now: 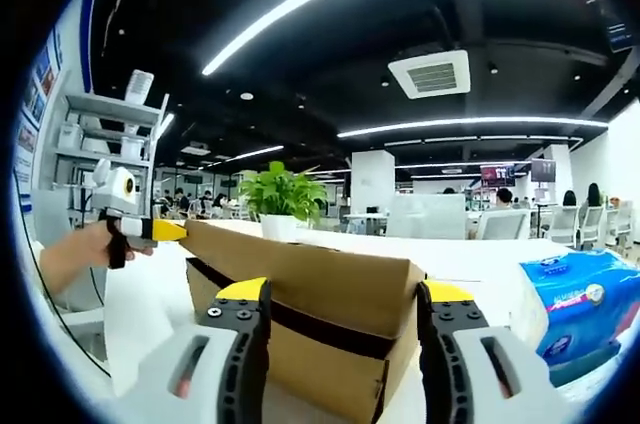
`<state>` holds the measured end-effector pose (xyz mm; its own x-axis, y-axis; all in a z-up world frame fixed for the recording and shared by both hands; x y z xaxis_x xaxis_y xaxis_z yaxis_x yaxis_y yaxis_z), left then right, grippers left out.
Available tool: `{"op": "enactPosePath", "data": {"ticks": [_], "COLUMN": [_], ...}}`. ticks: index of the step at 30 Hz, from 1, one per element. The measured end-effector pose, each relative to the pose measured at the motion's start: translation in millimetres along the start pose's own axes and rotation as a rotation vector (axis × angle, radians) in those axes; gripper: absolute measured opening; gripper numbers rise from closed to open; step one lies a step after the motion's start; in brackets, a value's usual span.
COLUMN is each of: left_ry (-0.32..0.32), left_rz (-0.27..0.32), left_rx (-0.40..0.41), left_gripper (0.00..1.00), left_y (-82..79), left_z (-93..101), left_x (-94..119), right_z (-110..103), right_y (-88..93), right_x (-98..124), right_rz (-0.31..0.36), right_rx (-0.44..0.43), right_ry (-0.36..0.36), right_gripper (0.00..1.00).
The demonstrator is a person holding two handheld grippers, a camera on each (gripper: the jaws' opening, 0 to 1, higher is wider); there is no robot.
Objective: Operate the shoe box by opening the lid, removing the specified soft item, and placing it in the target area until the item is outside and the box remains undamaged.
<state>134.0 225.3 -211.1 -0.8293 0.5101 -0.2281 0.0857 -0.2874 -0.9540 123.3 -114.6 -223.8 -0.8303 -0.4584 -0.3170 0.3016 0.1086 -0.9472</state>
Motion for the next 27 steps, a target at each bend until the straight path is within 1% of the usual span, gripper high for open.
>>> {"op": "enactPosePath", "data": {"ticks": [10, 12, 15, 22, 27], "left_ry": [-0.008, -0.004, -0.002, 0.002, 0.008], "left_rz": [-0.044, -0.049, -0.054, -0.057, -0.056], "left_rx": [-0.016, -0.024, -0.022, -0.044, -0.047], "left_gripper": [0.29, 0.29, 0.29, 0.29, 0.29], "left_y": [14.5, 17.9, 21.9, 26.8, 28.7], "left_z": [-3.7, -5.4, -7.3, -8.2, -11.0], "left_x": [-0.4, -0.7, -0.1, 0.1, -0.9], "right_z": [-4.9, -4.8, -6.7, -9.5, -10.7], "right_y": [13.9, 17.4, 19.6, 25.7, 26.3], "right_x": [4.6, 4.7, 5.2, 7.3, 7.3], "right_rz": [-0.051, -0.074, -0.085, -0.094, -0.097], "right_rx": [0.076, 0.089, 0.105, 0.13, 0.142], "right_ry": [0.001, 0.002, 0.004, 0.013, 0.019], "right_gripper": [0.6, 0.6, 0.59, 0.6, 0.59]}}
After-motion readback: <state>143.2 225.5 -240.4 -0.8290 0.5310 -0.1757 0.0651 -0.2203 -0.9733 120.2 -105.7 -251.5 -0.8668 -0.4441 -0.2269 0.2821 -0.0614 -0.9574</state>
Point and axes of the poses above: the point that each gripper's makers call its tool centre point, and the gripper's own axes: x roughly backward along the fingers, z roughly to its right, y roughly out of its underside, the point moved 9 cm from there along x, roughly backward along the fingers, and after that the axes turned 14 degrees about z, right-handed, at the moved point
